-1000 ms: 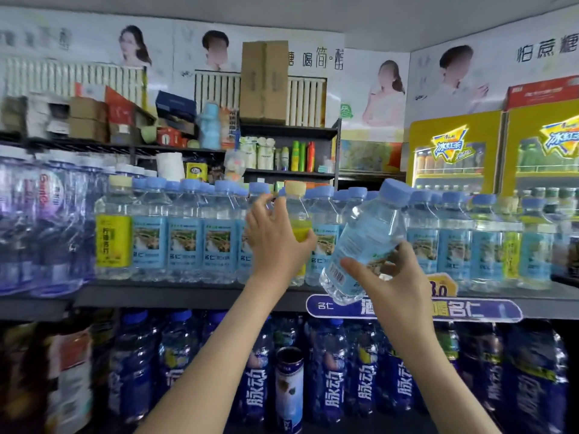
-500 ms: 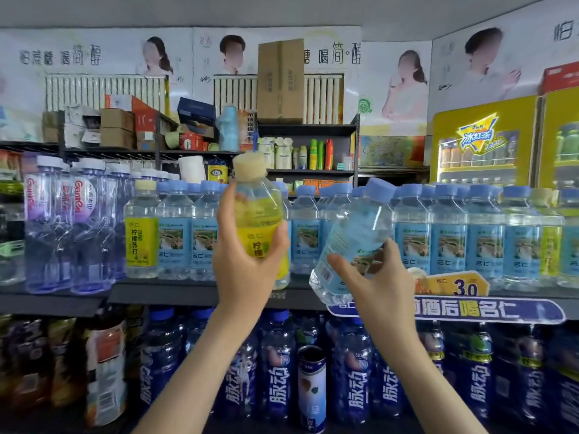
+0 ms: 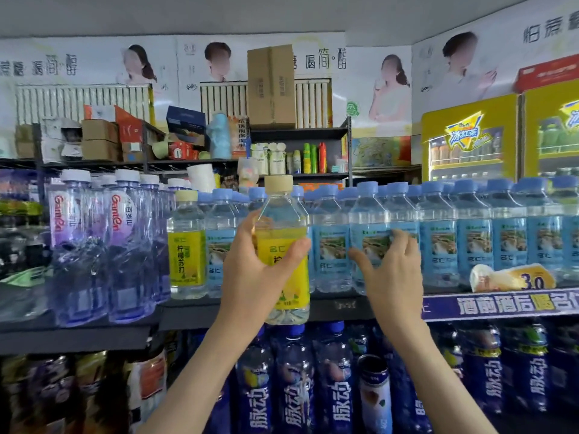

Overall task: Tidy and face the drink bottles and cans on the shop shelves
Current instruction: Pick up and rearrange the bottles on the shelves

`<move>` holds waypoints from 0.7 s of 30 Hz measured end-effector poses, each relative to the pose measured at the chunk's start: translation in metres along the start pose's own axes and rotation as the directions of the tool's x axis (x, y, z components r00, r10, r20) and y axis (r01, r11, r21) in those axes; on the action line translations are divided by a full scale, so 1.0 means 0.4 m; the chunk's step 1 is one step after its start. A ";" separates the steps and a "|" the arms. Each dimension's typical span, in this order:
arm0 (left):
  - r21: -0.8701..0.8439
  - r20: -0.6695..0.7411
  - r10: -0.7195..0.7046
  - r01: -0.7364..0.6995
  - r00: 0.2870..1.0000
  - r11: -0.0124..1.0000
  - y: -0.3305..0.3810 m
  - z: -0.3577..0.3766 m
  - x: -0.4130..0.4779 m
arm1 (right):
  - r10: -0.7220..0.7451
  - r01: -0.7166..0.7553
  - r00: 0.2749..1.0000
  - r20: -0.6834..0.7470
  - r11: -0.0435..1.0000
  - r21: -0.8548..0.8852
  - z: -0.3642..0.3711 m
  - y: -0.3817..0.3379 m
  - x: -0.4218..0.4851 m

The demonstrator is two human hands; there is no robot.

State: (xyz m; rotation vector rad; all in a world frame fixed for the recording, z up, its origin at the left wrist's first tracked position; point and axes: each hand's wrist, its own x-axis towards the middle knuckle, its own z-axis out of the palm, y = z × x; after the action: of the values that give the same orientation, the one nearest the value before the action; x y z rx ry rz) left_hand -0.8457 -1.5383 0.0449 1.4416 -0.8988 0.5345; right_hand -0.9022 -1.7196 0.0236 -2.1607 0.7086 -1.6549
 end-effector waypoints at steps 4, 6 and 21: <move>-0.034 0.078 -0.041 0.044 0.996 0.998 -0.013 -0.007 0.005 | -0.022 0.016 0.997 -0.068 0.997 -0.081 0.023 -0.009 -0.012; -0.052 0.110 -0.052 0.058 0.993 0.997 -0.018 -0.008 0.005 | -0.024 0.023 0.999 -0.042 1.000 -0.003 0.023 -0.014 -0.014; 0.252 0.065 0.127 -0.139 0.990 0.958 -0.028 -0.053 -0.028 | -0.120 -0.077 0.910 0.396 0.891 0.448 -0.044 -0.270 -0.145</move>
State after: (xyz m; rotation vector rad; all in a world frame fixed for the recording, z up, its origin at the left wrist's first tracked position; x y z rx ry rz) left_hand -0.8393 -1.5167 0.0315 1.6399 -0.9974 0.7411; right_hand -0.9107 -1.5970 0.0402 -2.0614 0.1463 -1.1509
